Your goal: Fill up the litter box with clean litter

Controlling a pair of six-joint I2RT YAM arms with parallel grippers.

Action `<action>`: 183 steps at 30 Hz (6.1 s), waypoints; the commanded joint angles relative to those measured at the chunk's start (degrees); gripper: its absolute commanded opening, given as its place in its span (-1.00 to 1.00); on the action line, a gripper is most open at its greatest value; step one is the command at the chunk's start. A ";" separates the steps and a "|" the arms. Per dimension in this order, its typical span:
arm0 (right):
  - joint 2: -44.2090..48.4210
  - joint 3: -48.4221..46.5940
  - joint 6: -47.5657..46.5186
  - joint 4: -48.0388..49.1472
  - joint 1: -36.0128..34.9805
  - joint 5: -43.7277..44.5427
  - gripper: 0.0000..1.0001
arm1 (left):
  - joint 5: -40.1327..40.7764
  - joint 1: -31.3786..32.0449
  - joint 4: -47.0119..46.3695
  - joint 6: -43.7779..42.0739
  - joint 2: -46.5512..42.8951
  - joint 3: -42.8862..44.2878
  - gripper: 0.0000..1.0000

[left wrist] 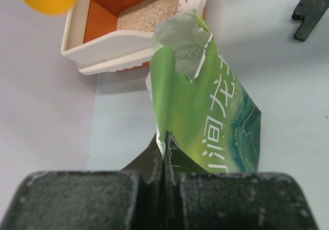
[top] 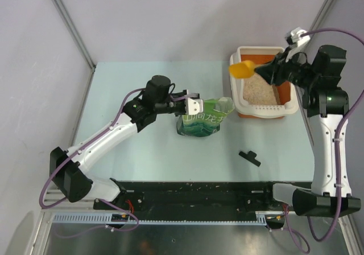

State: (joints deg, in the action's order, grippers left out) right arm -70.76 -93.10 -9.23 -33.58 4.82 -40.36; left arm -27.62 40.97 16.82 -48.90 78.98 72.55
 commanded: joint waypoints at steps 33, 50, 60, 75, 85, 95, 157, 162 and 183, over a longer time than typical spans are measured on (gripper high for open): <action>-2.63 -5.70 -26.19 -32.00 -17.03 3.17 -1.00 | 1.16 0.34 -3.72 2.50 -0.93 3.47 -1.00; -8.43 -19.40 -28.73 -37.08 -20.03 5.11 -1.00 | -0.33 0.34 -3.72 2.32 -2.25 1.63 -1.00; -6.67 -17.03 -29.87 -35.32 -19.85 6.61 -1.00 | -0.68 0.34 -3.64 2.76 -2.16 1.63 -0.99; -9.83 -5.52 -9.37 -21.72 -26.96 22.22 -1.00 | -2.70 0.34 -3.81 8.12 -2.51 3.64 -1.00; -12.04 -5.09 17.75 -15.56 -30.65 43.32 -1.00 | -2.97 0.34 -3.81 10.93 -2.25 5.40 -1.00; -13.70 1.59 20.92 -15.46 -37.16 55.56 -1.00 | -3.94 0.34 -4.34 12.69 -2.69 5.93 -1.00; -16.87 26.83 50.11 25.59 2.65 -32.94 -1.00 | 6.70 1.22 -4.34 1.09 3.11 6.28 -1.00; -16.34 26.83 48.61 22.78 5.72 -34.70 -1.00 | 6.17 1.22 -4.25 0.83 3.46 6.72 -1.00; -17.13 26.83 48.71 20.23 12.58 -40.77 -1.00 | 5.12 0.87 -4.25 -0.14 4.87 8.48 -0.99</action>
State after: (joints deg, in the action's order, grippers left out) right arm -89.47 -66.11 41.52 -11.05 16.25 -78.17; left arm -21.39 42.39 15.99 -47.13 84.40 77.71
